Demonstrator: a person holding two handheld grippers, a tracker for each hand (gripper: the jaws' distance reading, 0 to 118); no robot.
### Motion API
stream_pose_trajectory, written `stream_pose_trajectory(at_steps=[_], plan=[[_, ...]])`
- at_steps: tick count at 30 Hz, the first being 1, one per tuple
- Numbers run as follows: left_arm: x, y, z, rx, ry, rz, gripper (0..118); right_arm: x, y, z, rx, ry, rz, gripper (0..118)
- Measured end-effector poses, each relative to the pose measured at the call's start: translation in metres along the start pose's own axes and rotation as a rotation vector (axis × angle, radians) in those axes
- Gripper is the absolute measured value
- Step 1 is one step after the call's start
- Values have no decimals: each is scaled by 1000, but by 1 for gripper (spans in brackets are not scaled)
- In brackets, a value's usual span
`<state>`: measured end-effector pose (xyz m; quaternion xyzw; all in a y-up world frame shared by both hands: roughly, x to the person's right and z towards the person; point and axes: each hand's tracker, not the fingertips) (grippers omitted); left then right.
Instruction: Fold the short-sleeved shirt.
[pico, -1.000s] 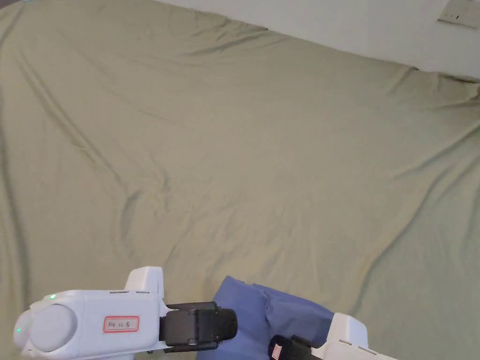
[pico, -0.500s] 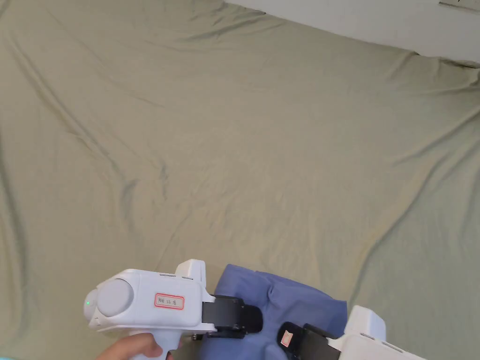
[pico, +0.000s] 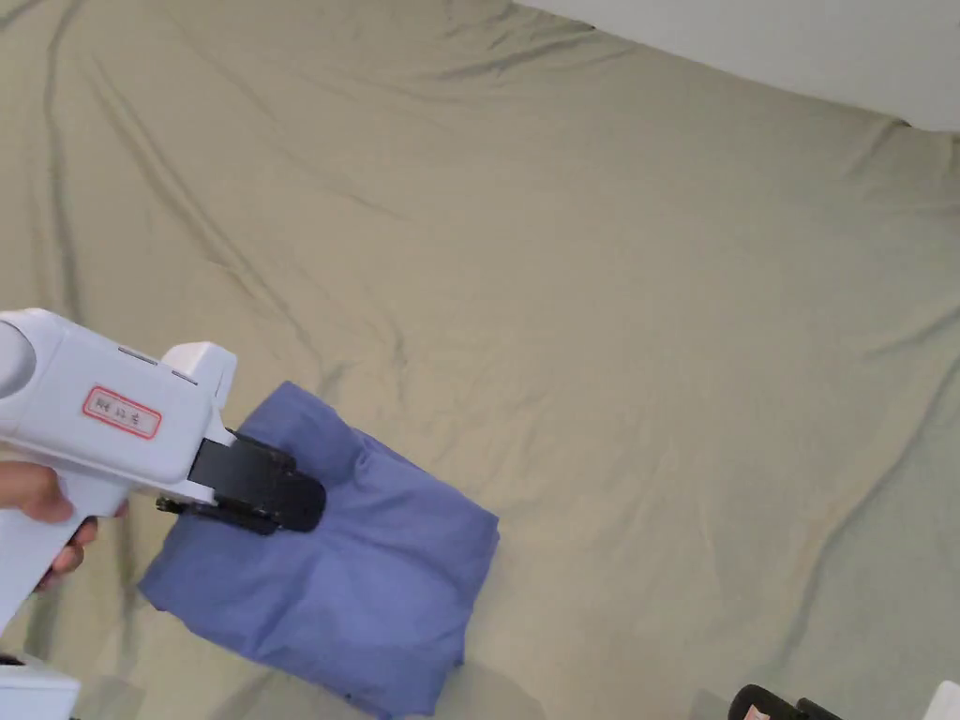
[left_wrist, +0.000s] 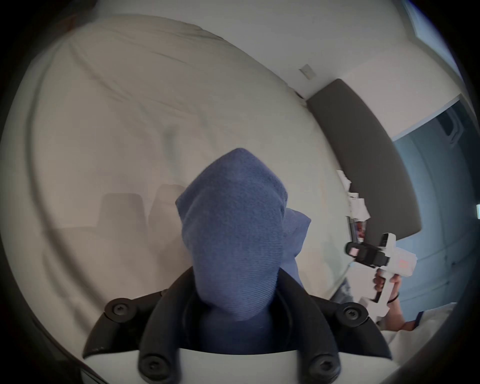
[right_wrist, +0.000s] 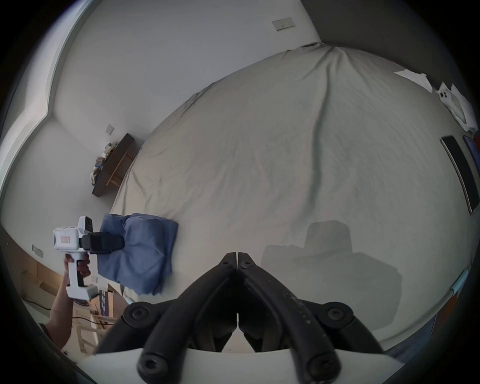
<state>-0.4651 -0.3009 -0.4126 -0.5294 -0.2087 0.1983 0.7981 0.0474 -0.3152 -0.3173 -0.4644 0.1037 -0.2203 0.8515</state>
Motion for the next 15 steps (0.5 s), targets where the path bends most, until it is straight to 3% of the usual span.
stream_pose_trajectory(at_steps=[15], plan=[[-121,30,95,-7,428,47,23,-98,5,-41,-104,75,211,1]])
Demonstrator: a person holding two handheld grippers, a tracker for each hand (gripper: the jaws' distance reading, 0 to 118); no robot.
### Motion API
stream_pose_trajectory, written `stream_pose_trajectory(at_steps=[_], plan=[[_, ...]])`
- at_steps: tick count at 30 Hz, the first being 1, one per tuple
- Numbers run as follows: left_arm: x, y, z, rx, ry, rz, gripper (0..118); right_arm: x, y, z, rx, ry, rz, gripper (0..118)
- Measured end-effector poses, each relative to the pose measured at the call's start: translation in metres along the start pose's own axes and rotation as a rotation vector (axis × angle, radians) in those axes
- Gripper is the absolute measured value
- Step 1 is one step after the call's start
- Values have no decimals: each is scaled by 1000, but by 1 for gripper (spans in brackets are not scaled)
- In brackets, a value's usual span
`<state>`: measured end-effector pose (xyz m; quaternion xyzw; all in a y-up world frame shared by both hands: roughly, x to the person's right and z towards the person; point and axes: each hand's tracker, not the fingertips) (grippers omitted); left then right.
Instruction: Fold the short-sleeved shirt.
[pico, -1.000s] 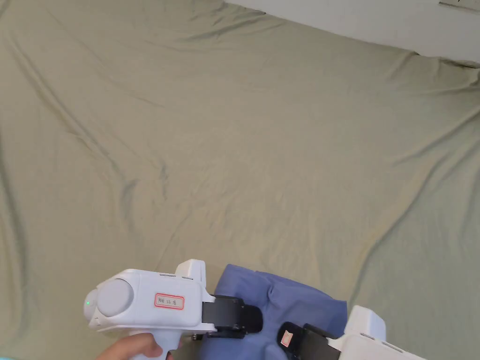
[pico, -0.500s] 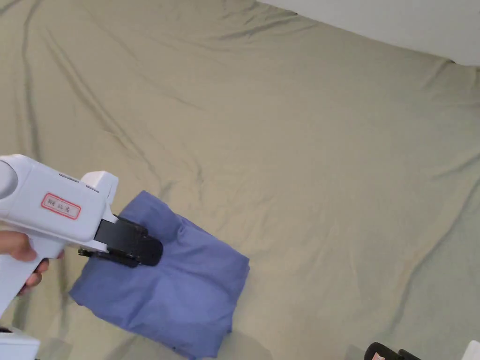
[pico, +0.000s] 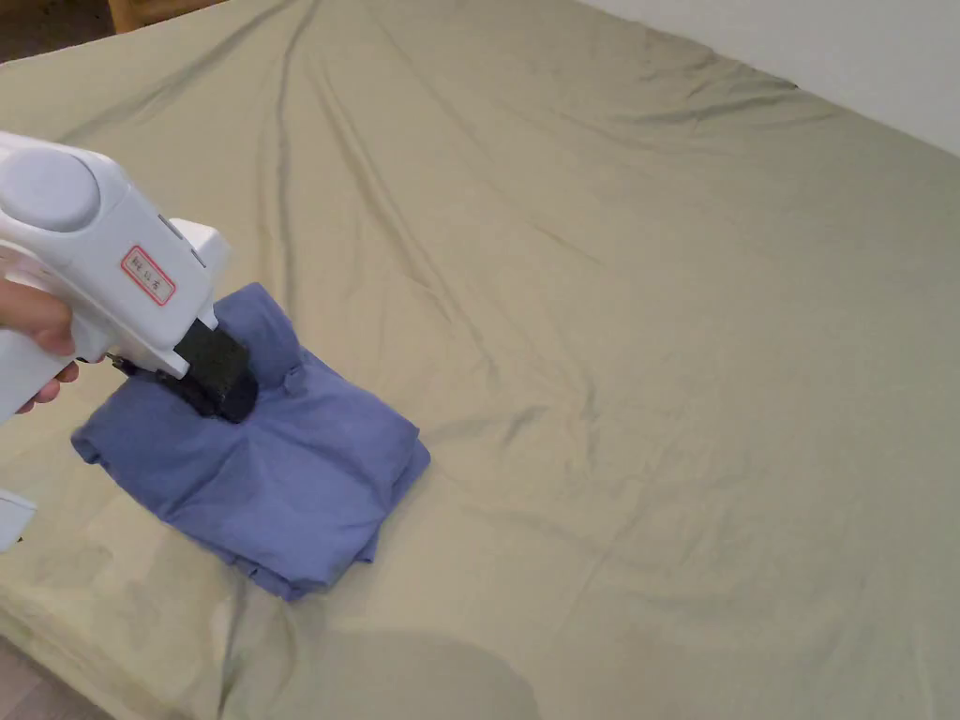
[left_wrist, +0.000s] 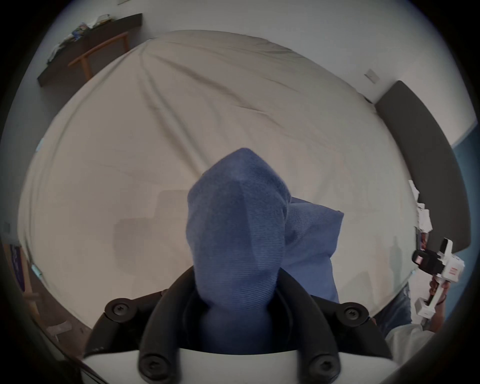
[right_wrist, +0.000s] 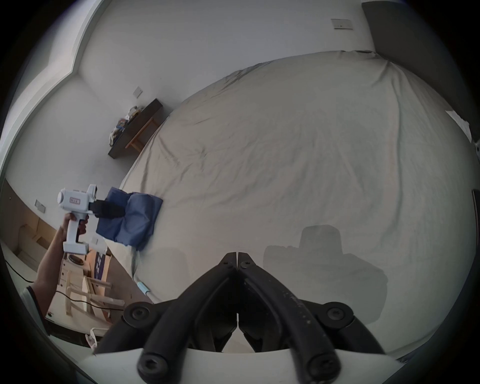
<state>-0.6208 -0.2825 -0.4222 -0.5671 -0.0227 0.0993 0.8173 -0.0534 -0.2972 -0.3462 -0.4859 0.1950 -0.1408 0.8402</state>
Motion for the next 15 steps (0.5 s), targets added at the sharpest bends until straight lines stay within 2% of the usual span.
stream_pose_trajectory(at_steps=[3,9,12,13,15], plan=[[-21,9,-4,-11,84,31,23,-4,0,-5,-17,-11,17,1],[-40,25,-14,-45,197,10,23,-5,-2,-9,-34,-30,8,1],[-44,21,-31,-72,239,14,27,-4,-3,-10,-38,-37,5,1],[-45,17,-37,-71,257,-9,30,-4,-3,-10,-41,-34,2,1],[-44,10,-41,-40,363,-77,57,-3,-3,-10,-44,-30,5,1]])
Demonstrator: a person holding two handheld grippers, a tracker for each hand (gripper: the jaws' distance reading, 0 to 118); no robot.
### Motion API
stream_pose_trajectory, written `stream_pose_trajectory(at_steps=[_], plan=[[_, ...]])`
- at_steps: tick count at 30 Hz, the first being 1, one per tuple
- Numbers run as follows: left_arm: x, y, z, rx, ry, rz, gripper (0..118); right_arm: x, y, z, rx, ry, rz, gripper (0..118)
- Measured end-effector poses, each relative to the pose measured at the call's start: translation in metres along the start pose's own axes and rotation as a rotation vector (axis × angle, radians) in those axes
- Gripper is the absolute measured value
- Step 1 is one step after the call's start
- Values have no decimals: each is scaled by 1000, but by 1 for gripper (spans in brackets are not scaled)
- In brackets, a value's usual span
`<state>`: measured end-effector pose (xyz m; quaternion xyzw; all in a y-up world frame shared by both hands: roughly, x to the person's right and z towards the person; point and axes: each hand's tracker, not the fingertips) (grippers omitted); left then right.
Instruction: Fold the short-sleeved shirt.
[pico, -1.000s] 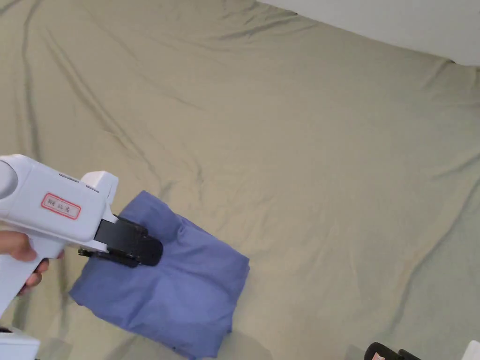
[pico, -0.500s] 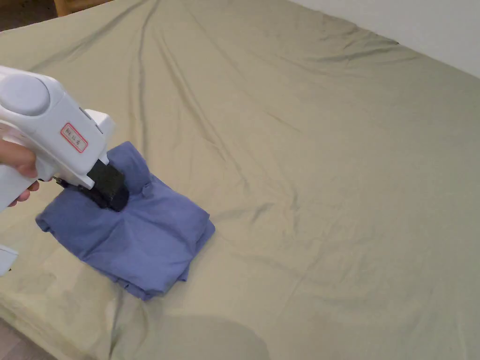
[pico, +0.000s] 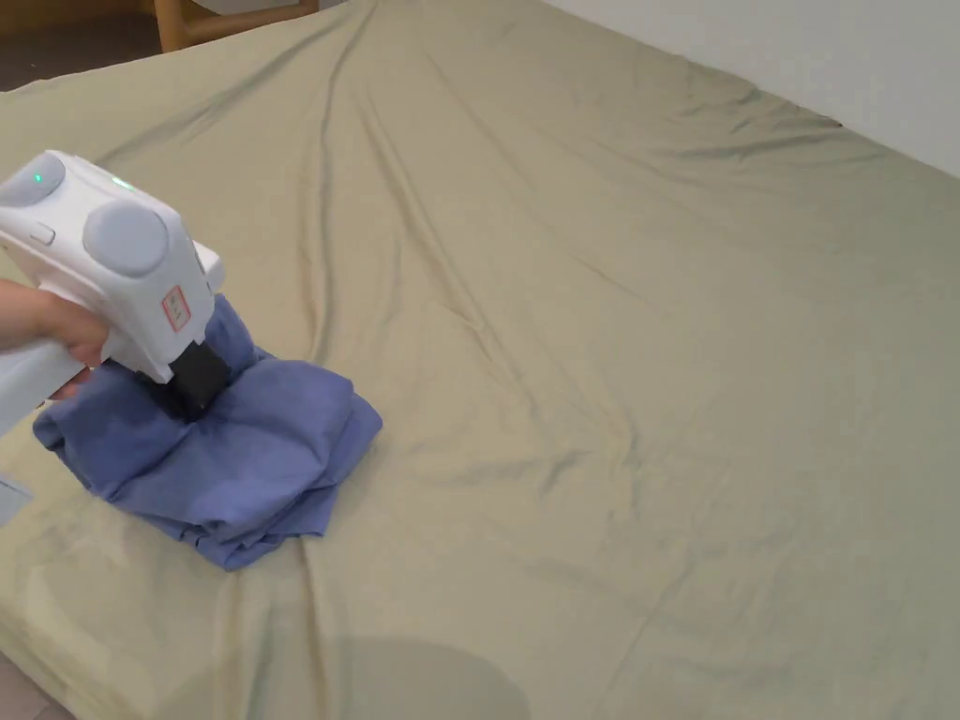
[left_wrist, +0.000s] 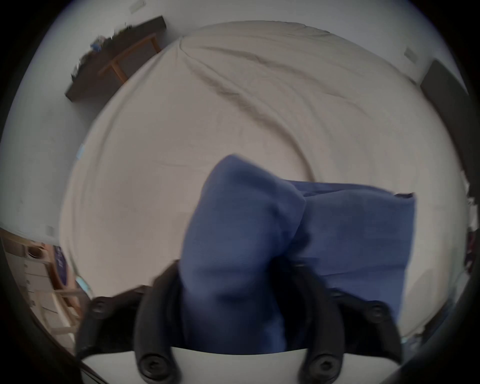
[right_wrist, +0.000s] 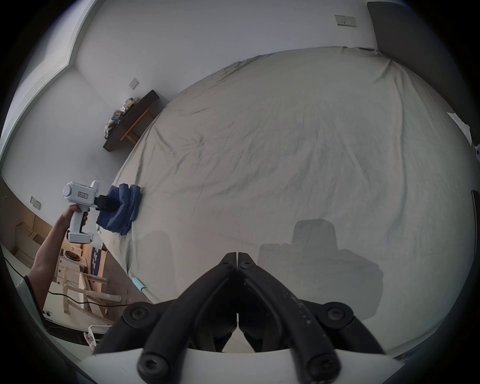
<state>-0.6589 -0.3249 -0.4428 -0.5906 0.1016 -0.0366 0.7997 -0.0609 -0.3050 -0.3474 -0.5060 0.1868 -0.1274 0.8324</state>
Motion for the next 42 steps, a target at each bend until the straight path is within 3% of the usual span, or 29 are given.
stream_pose_trajectory(at_steps=[1,3,6,7,8,10,13,15,18,21,23,27,31,34,40,42], plan=[[-4,-2,3,22,35,-17,71,0,-1,0,-2,0,6,1],[-16,-7,17,16,96,17,82,-1,-2,2,-4,7,18,1],[-36,-14,51,18,287,88,86,1,-8,6,6,45,12,1],[-40,-19,68,83,371,117,78,2,-9,8,11,61,6,1],[-39,-27,89,199,400,146,59,4,-12,11,24,77,4,1],[-33,-44,127,371,368,192,11,6,-16,20,52,94,6,1],[5,-66,170,469,327,221,2,11,-22,44,153,101,40,1],[45,-84,192,568,299,151,2,18,-26,66,234,84,68,1],[118,-114,224,754,198,108,1,31,-36,106,408,-21,156,1],[188,-145,247,948,-6,126,1,42,-50,141,615,-229,278,1],[231,-159,252,1044,-58,148,1,53,-61,158,723,-328,314,1],[304,-184,253,1162,-152,224,1,76,-83,185,866,-428,286,1],[353,-221,245,1218,-123,221,1,90,-113,196,952,-527,276,1],[367,-242,236,1242,-148,132,1,96,-131,198,963,-522,275,1],[372,-250,237,1233,-148,141,1,95,-137,200,996,-536,270,1],[372,-249,237,1226,-152,138,6,95,-138,203,1014,-529,248,1]])
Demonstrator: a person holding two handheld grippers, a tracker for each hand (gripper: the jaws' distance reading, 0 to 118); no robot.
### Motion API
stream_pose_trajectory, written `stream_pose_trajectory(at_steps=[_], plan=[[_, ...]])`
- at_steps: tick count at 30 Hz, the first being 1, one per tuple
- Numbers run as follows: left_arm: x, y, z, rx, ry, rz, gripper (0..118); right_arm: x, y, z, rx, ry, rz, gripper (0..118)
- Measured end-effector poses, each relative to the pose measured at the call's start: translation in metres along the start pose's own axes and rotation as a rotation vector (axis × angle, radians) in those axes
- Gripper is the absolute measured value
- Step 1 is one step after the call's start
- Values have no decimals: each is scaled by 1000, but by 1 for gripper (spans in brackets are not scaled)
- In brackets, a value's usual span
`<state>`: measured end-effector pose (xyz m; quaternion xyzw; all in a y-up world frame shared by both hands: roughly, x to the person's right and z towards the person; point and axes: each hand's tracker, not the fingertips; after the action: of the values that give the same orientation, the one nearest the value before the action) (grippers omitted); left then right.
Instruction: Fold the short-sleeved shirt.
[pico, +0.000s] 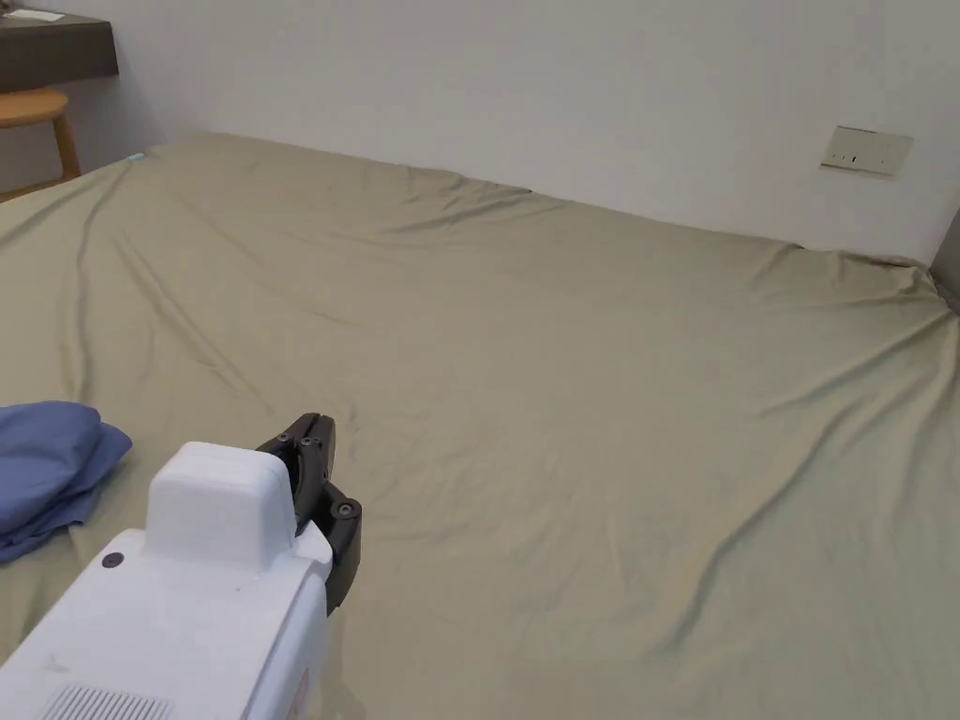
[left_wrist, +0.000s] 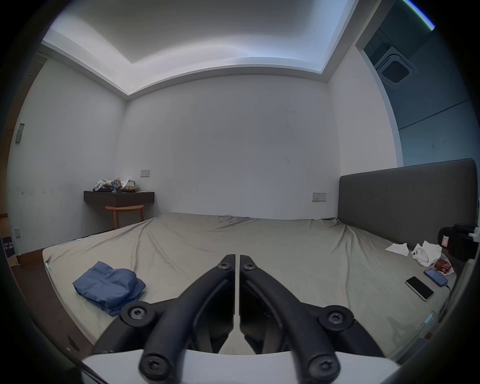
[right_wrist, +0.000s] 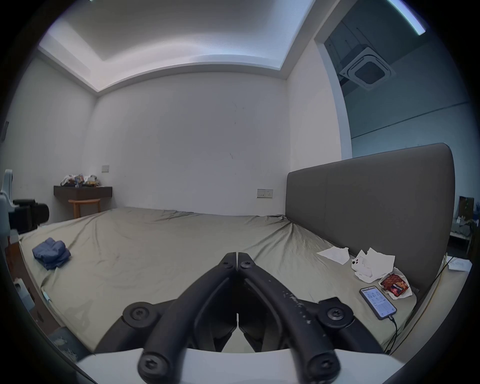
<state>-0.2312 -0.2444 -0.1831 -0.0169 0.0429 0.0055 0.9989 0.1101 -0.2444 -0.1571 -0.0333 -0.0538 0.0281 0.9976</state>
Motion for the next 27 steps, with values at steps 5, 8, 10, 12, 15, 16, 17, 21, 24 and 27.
stream_pose_trajectory(at_steps=[5,8,10,12,15,16,17,21,24,27], plan=[[-2,-1,3,-43,-74,68,72,-1,4,-7,-30,11,11,59],[-11,-2,5,-67,-112,80,113,-3,1,-10,-46,30,11,105],[-12,-4,3,-61,-109,89,118,-6,-3,-8,-30,34,10,115],[-10,-2,5,-16,-101,64,118,-8,-3,-6,-4,29,25,118],[-9,-3,-8,2,-76,25,118,-9,-6,-2,53,1,74,118],[-5,-8,0,-4,-70,12,118,-8,-7,0,85,-26,100,118],[-3,-10,-1,-15,-59,-4,118,-10,-10,0,114,-48,116,118],[0,-36,-2,-37,-50,-26,118,-7,-22,3,158,-112,136,118],[3,-61,-1,-38,-25,-46,118,0,-39,3,140,-108,68,118],[3,-73,-2,-109,-45,-51,118,1,-54,0,38,-116,53,118]])
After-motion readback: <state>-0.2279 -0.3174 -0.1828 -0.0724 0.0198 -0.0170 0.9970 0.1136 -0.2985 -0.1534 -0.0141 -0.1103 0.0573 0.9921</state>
